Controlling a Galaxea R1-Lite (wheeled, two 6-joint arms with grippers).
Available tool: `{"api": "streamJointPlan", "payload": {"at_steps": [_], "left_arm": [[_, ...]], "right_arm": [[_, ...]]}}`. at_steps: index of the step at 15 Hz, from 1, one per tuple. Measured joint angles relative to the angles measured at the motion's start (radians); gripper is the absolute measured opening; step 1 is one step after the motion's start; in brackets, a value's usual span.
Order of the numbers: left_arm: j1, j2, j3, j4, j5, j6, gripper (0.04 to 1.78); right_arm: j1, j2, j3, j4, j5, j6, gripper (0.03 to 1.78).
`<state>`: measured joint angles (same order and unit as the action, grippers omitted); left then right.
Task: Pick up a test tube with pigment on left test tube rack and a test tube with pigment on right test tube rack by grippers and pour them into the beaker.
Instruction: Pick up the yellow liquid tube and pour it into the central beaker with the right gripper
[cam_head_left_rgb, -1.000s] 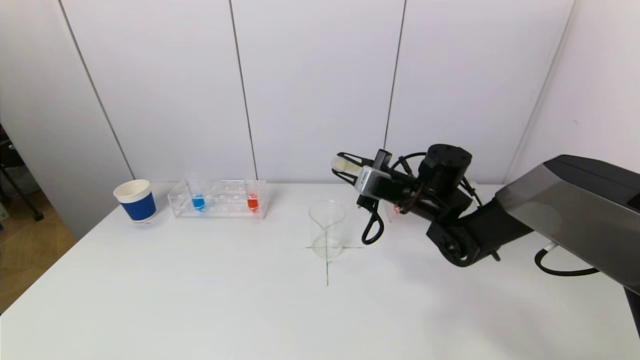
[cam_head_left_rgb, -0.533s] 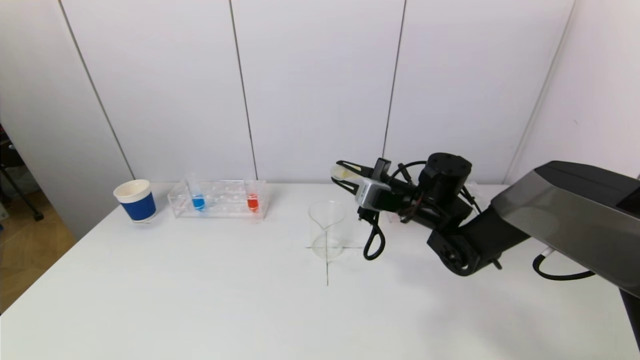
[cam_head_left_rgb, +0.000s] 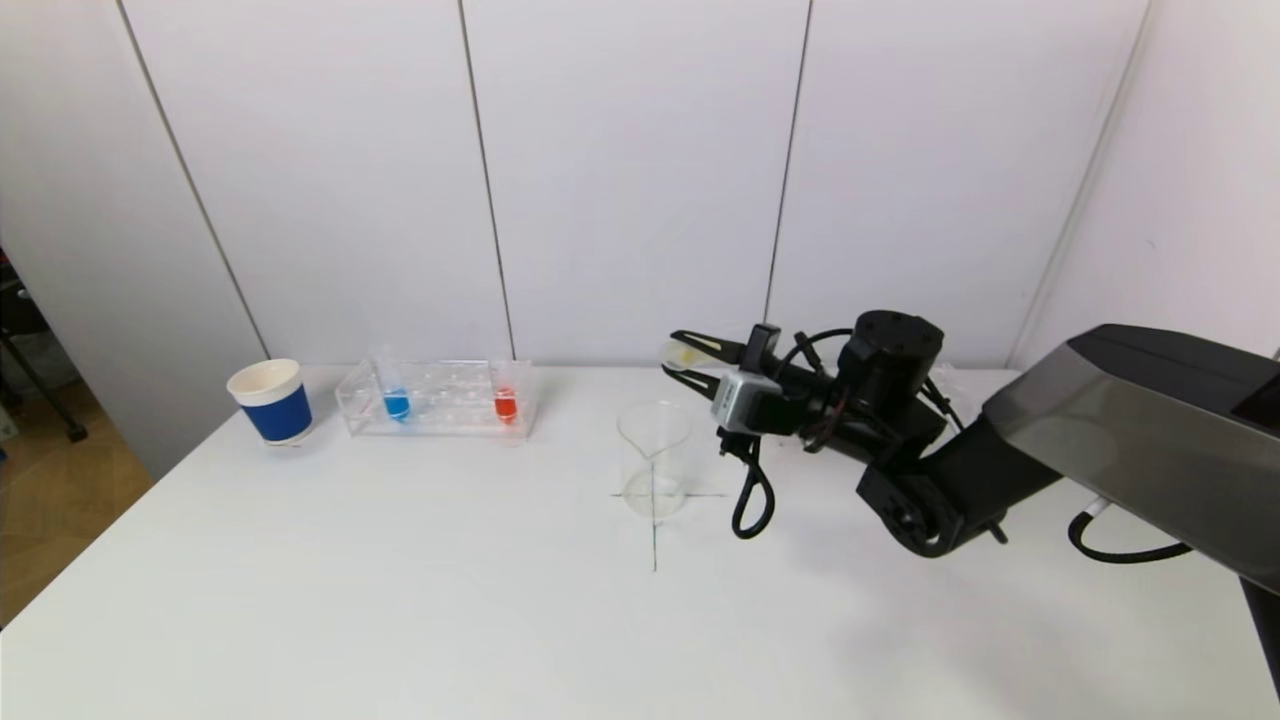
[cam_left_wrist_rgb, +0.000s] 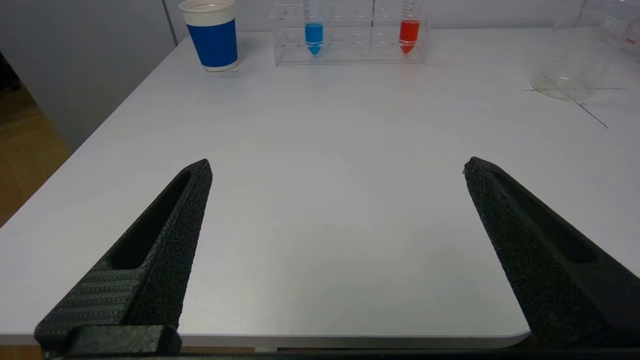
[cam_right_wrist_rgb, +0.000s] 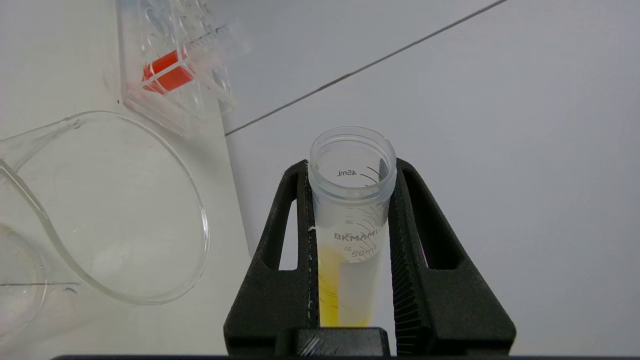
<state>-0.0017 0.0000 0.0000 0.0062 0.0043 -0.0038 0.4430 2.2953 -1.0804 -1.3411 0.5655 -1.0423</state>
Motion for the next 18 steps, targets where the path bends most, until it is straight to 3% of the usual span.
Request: {"api": "streamJointPlan", "payload": {"at_steps": [14, 18], "left_arm": [[0.000, 0.000, 0.000, 0.000, 0.000, 0.000, 1.76], [0.000, 0.000, 0.000, 0.000, 0.000, 0.000, 1.76]], "right_arm": [[0.000, -0.004, 0.002, 0.024, -0.009, -0.131, 0.47], [0.002, -0.012, -0.005, 0.073, -0.009, -0.194, 0.47]]}}
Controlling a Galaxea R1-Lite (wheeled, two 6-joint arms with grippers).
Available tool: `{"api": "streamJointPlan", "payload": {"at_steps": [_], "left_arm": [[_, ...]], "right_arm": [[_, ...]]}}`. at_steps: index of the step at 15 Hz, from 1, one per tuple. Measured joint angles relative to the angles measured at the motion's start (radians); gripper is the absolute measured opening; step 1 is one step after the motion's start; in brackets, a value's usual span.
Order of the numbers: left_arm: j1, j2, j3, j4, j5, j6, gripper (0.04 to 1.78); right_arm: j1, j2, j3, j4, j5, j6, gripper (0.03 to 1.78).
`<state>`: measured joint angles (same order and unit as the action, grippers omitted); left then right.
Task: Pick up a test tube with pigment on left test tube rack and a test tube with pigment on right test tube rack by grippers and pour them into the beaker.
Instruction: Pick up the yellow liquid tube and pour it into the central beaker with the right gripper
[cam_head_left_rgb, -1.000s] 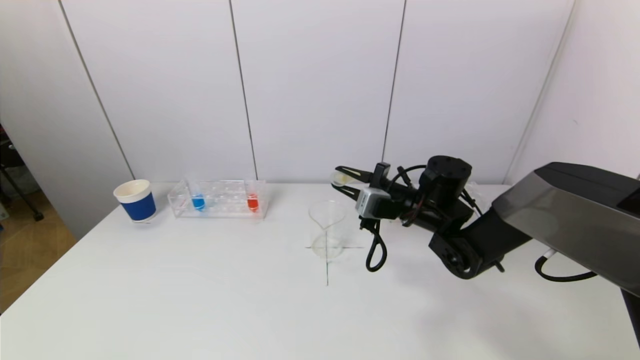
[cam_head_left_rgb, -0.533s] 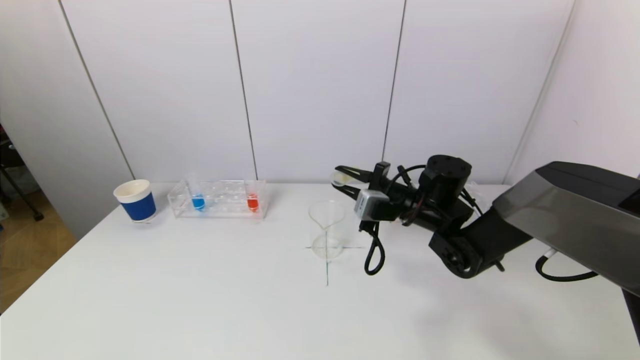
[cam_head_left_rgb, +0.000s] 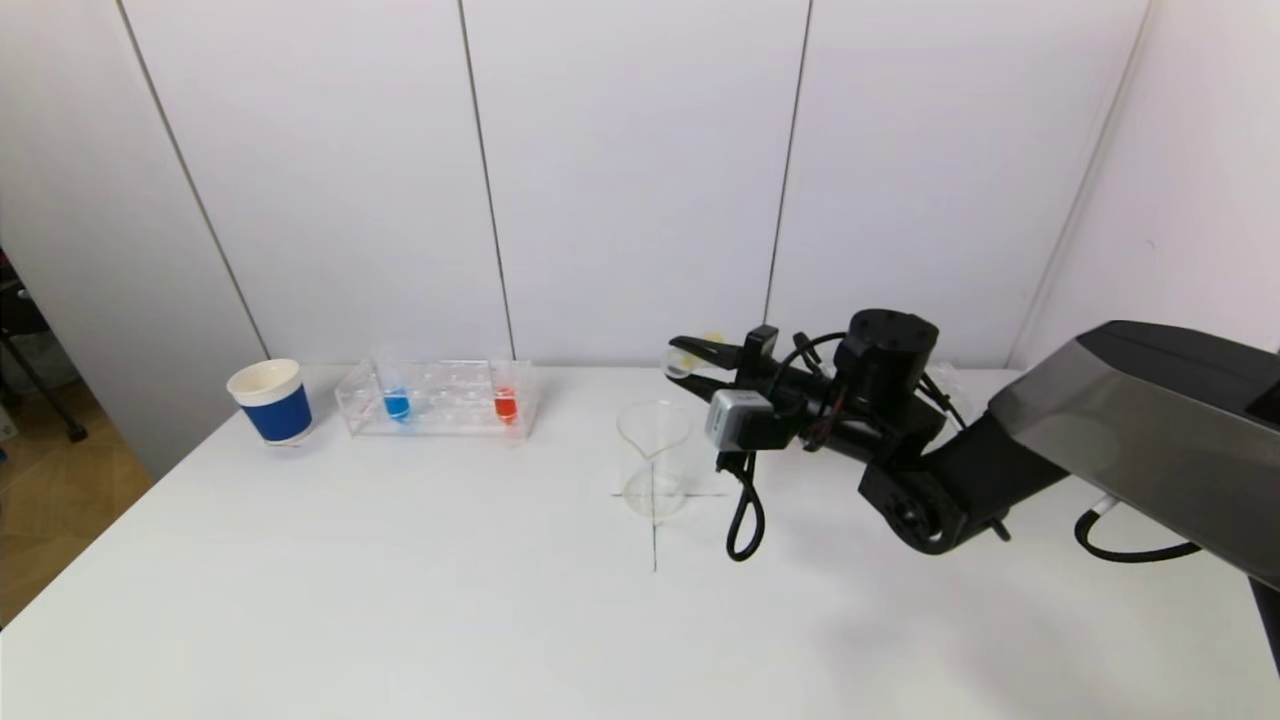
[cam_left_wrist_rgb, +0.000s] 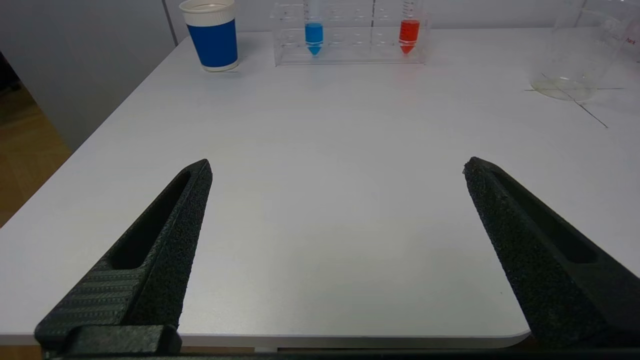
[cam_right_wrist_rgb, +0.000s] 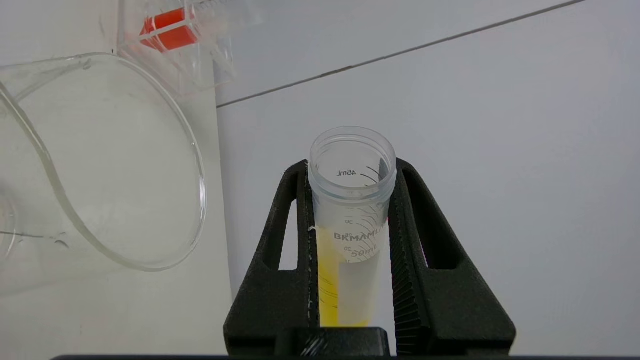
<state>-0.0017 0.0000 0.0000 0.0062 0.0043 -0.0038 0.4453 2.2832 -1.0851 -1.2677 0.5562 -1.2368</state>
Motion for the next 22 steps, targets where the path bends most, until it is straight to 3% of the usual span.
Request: {"api": "streamJointPlan", "payload": {"at_steps": [22], "left_arm": [[0.000, 0.000, 0.000, 0.000, 0.000, 0.000, 1.76]], "right_arm": [[0.016, -0.048, -0.001, 0.202, -0.006, -0.237, 0.47]]}}
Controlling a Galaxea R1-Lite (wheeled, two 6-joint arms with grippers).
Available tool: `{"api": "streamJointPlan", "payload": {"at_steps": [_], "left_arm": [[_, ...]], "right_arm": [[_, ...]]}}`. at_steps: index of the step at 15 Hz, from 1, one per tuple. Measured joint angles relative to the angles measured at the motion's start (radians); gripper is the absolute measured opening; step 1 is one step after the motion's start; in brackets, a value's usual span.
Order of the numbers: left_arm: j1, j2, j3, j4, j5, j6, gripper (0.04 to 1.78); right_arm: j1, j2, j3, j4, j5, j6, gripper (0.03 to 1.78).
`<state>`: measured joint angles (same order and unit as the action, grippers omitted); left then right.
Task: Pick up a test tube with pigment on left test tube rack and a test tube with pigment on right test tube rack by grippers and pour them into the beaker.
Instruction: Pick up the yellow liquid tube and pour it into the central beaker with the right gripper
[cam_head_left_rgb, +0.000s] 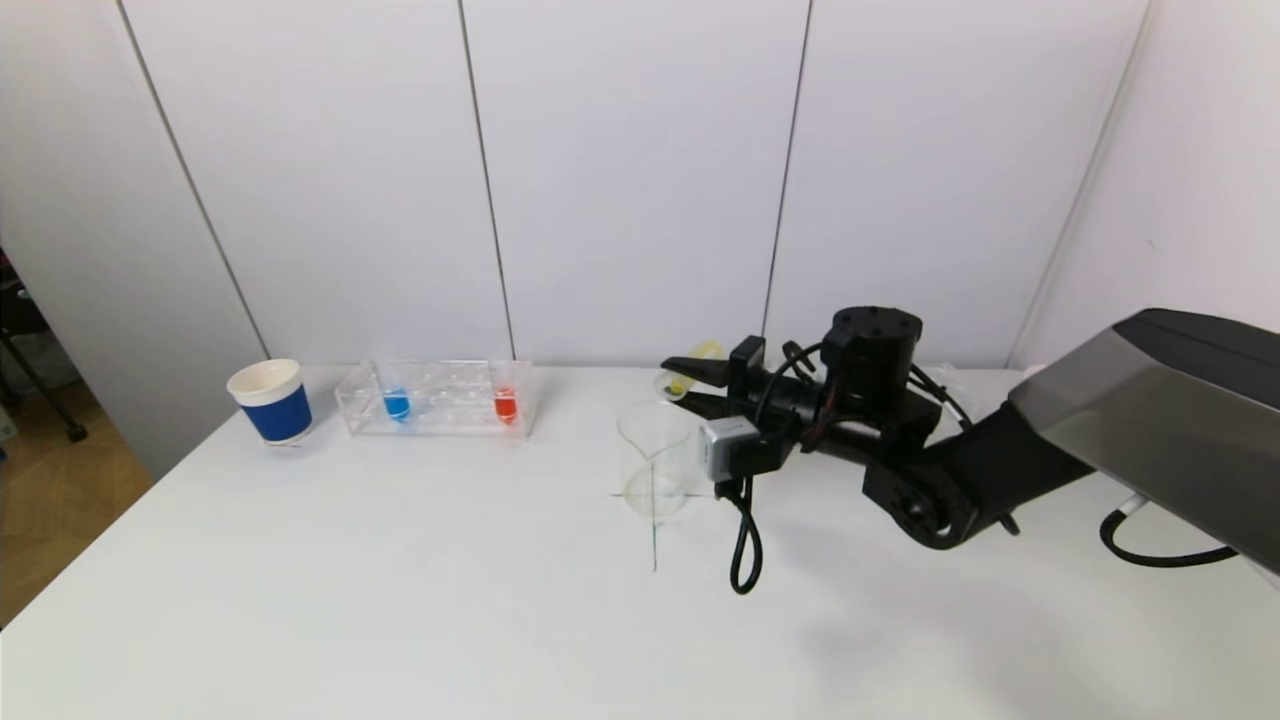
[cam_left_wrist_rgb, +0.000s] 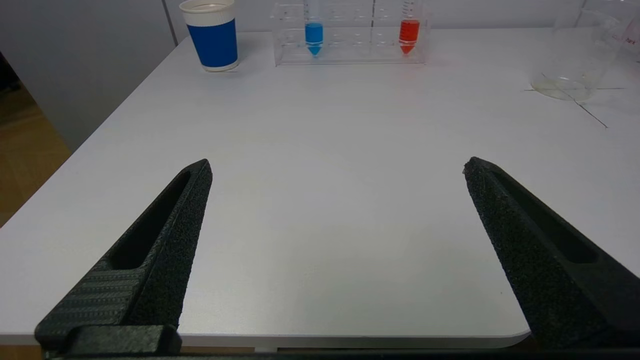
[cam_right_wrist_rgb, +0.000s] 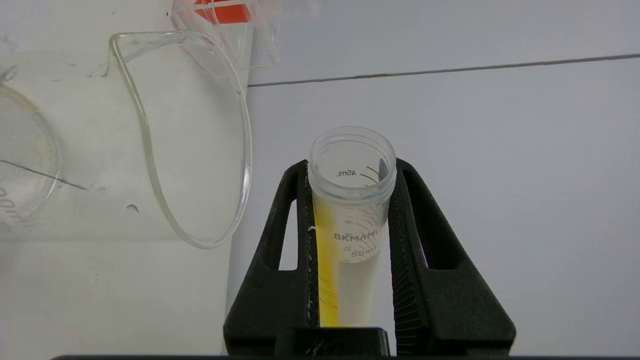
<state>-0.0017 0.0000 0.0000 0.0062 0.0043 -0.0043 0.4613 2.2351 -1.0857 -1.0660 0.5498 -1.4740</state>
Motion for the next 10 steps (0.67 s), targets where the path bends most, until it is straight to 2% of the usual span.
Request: {"api": "streamJointPlan", "payload": {"at_steps": [10], "left_arm": [[0.000, 0.000, 0.000, 0.000, 0.000, 0.000, 1.76]], "right_arm": [[0.000, -0.022, -0.035, 0.108, -0.045, -0.103, 0.47]]}}
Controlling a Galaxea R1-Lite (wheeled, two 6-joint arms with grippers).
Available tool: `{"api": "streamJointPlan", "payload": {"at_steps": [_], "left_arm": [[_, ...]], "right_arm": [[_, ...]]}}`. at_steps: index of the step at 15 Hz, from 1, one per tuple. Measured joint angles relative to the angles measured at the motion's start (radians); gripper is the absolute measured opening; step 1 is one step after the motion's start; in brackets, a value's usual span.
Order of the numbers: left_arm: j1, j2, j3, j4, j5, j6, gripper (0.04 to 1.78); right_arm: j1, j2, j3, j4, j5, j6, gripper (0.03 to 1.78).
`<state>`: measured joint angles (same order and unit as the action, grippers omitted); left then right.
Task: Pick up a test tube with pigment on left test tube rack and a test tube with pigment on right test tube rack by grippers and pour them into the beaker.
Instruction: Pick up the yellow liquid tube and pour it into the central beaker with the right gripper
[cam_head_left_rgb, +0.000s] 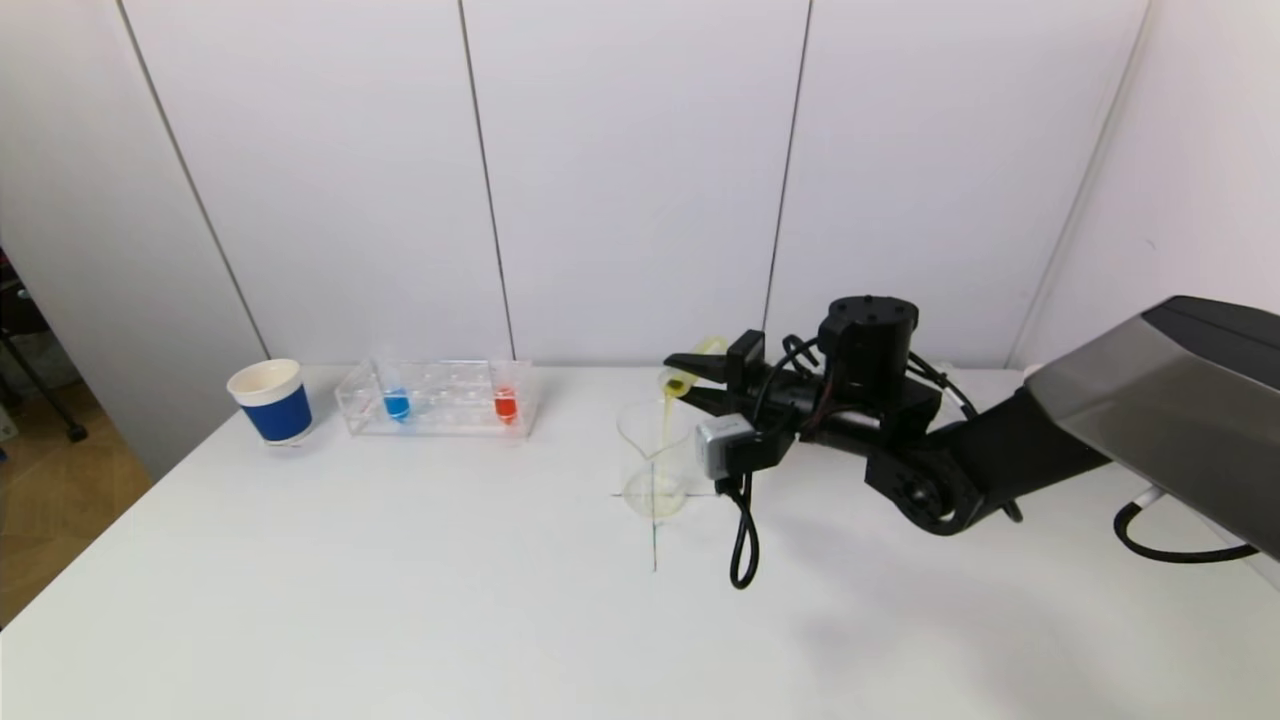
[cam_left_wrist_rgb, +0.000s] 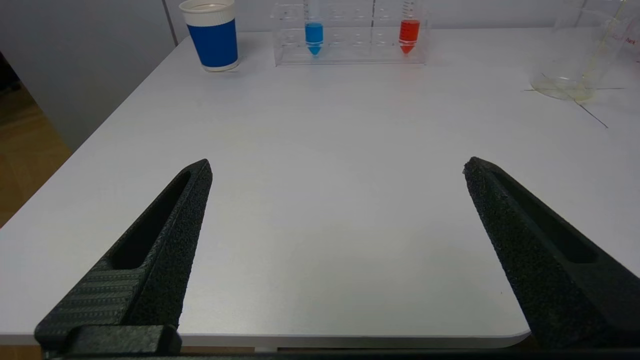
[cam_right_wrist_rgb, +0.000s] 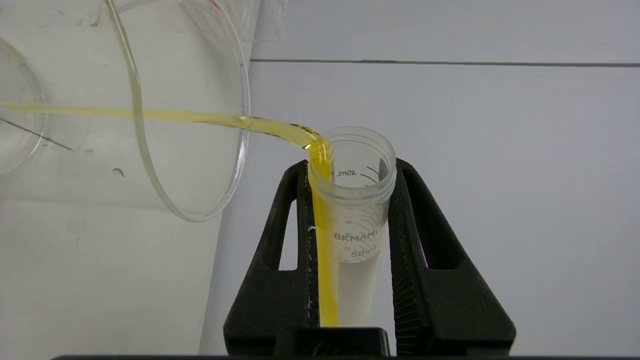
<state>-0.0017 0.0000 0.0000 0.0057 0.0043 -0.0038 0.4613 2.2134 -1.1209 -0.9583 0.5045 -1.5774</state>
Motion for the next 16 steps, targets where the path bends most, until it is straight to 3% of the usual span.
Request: {"api": "streamJointPlan", "payload": {"at_steps": [9, 16], "left_arm": [[0.000, 0.000, 0.000, 0.000, 0.000, 0.000, 1.76], [0.000, 0.000, 0.000, 0.000, 0.000, 0.000, 1.76]], "right_arm": [[0.000, -0.013, -0.058, 0.130, -0.042, -0.066, 0.47], [-0.001, -0.014, -0.082, 0.170, -0.047, -0.103, 0.47]]}}
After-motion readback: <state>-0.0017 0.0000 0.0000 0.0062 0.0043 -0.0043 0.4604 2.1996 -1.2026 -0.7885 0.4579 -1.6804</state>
